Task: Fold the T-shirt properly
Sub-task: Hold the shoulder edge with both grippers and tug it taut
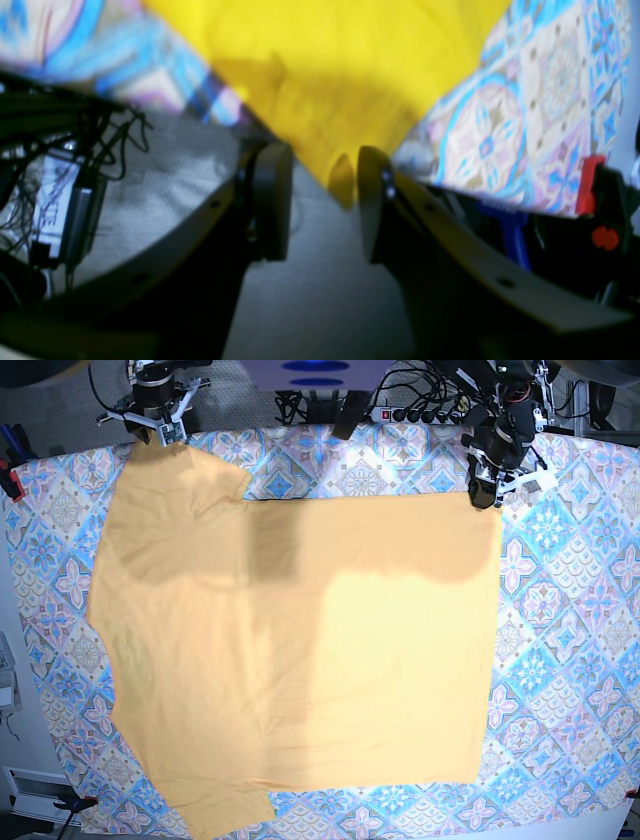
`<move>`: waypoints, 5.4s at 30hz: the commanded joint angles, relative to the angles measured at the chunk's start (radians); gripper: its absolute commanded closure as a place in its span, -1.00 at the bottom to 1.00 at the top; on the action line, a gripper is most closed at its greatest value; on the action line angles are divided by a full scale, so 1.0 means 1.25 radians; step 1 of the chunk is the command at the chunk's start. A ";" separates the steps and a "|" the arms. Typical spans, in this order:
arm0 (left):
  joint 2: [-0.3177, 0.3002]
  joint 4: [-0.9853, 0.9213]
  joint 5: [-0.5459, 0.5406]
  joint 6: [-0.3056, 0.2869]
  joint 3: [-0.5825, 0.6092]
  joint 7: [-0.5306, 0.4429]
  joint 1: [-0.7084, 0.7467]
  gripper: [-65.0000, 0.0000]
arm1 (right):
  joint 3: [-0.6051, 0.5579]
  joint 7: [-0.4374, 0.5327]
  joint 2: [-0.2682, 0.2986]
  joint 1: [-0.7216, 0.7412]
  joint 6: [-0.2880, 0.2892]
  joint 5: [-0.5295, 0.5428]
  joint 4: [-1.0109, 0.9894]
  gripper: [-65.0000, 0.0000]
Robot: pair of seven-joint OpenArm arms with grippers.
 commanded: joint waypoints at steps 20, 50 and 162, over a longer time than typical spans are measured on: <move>-0.005 0.006 0.004 0.003 -0.002 -0.001 0.003 1.00 | 0.006 0.010 0.020 -0.001 -0.009 -0.007 -0.015 1.00; -0.038 0.006 0.006 0.003 -0.002 0.001 0.078 1.00 | 0.016 0.097 0.042 -0.096 -0.037 -0.007 0.033 0.60; -0.032 -0.059 0.006 0.003 -0.002 -0.001 0.016 1.00 | -0.152 0.097 0.040 0.043 -0.237 -0.007 -0.202 0.22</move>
